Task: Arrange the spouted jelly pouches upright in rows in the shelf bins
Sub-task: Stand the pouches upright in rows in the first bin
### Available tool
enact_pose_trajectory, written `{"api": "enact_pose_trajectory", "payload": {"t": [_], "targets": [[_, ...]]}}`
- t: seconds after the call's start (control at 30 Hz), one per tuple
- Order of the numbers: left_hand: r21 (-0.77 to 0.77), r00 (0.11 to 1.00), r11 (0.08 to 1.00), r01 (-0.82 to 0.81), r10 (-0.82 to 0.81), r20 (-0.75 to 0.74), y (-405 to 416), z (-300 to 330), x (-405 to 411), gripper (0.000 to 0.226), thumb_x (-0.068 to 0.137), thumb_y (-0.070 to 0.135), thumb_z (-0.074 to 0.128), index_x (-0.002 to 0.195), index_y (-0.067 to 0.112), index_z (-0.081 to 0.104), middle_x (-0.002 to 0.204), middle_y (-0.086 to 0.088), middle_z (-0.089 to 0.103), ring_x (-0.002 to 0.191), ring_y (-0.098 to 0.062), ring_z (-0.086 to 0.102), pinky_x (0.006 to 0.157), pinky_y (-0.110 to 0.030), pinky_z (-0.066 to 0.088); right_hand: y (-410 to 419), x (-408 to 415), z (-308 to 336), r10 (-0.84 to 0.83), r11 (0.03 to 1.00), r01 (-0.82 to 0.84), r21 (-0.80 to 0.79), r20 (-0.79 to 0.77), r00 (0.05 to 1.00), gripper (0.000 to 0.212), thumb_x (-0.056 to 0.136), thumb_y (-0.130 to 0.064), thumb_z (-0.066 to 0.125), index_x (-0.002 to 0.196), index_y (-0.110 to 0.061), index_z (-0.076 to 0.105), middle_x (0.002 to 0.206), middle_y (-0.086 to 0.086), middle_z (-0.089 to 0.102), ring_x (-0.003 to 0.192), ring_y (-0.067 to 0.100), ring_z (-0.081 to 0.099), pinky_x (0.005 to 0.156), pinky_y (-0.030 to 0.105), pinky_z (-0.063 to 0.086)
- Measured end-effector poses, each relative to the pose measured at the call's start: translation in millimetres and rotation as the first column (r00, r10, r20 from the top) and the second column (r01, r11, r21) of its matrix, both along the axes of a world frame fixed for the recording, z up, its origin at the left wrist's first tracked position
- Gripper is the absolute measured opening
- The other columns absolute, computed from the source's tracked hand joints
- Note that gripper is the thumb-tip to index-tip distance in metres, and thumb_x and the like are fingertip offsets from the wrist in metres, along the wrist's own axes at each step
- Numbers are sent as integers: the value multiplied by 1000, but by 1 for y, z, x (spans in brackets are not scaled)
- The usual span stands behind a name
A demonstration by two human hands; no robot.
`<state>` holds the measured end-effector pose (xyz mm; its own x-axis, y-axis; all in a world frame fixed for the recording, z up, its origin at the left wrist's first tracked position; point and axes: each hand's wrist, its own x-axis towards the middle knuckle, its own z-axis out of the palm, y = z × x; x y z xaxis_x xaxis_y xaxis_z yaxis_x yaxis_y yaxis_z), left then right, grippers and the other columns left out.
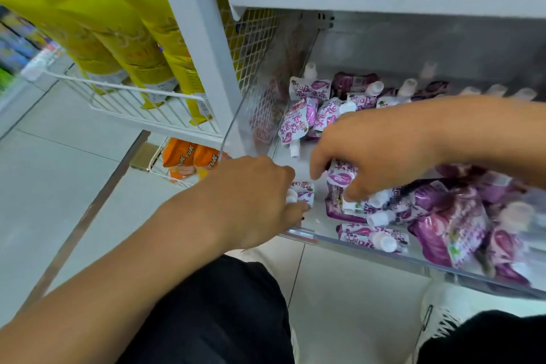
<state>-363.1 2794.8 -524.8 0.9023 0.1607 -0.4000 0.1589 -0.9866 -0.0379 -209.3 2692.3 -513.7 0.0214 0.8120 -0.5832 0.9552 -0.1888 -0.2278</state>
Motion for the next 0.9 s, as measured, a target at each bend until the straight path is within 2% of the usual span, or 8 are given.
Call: {"api": "enact_pose_trajectory", "payload": {"t": [0.07, 0.13, 0.23, 0.3, 0.47, 0.6, 0.77, 0.9], "targets": [[26, 1000, 1000, 9, -8, -17, 1, -1, 0, 24, 99, 47, 35, 91, 25, 41, 72, 3, 36, 71, -22, 37, 70, -37, 39, -9, -9, -2, 142, 986, -126, -110, 151, 978, 72, 77, -42, 76, 140, -36, 43, 135, -7, 49, 126, 21, 48, 98, 38, 46], [51, 999, 998, 30, -28, -47, 4, -1, 0, 11, 101, 30, 39, 107, 22, 45, 74, 0, 38, 70, -23, 39, 66, -37, 39, -13, -18, -7, 169, 979, -139, -149, 212, 962, 60, 80, -42, 73, 133, -33, 46, 126, -4, 47, 113, 22, 52, 79, 35, 49], [78, 994, 996, 45, -38, -99, 8, 2, 3, 21, 101, 22, 42, 122, 23, 47, 91, -2, 52, 85, -25, 54, 72, -39, 47, -14, -20, -12, 168, 979, -196, 55, 324, 931, 35, 84, -31, 69, 106, -21, 44, 102, -2, 39, 87, 18, 50, 58, 30, 36], [48, 992, 998, 45, -38, -123, 10, 6, 6, 20, 103, 27, 43, 120, 24, 51, 106, -2, 58, 98, -23, 57, 76, -35, 46, -15, -15, -17, 103, 968, -172, 181, 336, 936, 31, 87, -17, 60, 113, -18, 44, 105, 1, 41, 80, 18, 49, 56, 28, 33], [53, 994, 996, 75, -70, -87, 13, 4, 5, 19, 102, 34, 43, 105, 21, 56, 100, -2, 58, 97, -24, 59, 74, -33, 45, -18, -3, -6, -193, 871, 174, 459, -5, 981, 33, 91, -16, 58, 121, -21, 45, 83, 2, 60, 63, 17, 56, 60, 40, 51], [88, 1000, 996, -2, 1, 9, 11, 9, 2, 25, 98, 43, 50, 108, 25, 64, 99, -5, 59, 99, -29, 59, 73, -31, 41, 1, -12, -19, -269, 735, 338, 588, -205, 941, 40, 88, -12, 65, 124, -13, 48, 100, 17, 68, 91, 31, 66, 75, 51, 55], [26, 967, 977, -211, 205, 153, 8, 15, -6, 27, 86, 50, 64, 97, 26, 69, 91, 0, 64, 98, -24, 61, 78, -33, 47, 21, -25, -29, -391, 766, 571, 293, -493, 777, 48, 78, -20, 81, 121, -13, 62, 117, 0, 68, 103, 13, 64, 81, 21, 51], [-41, 916, 955, -293, 293, 274, 3, 12, -17, 23, 86, 43, 67, 96, 23, 72, 94, -1, 72, 94, -20, 64, 86, -38, 49, 24, -21, -25, -519, 772, 634, 49, -526, 673, 29, 84, -7, 71, 113, -9, 68, 111, 14, 67, 90, 23, 69, 82, 40, 59]]}}
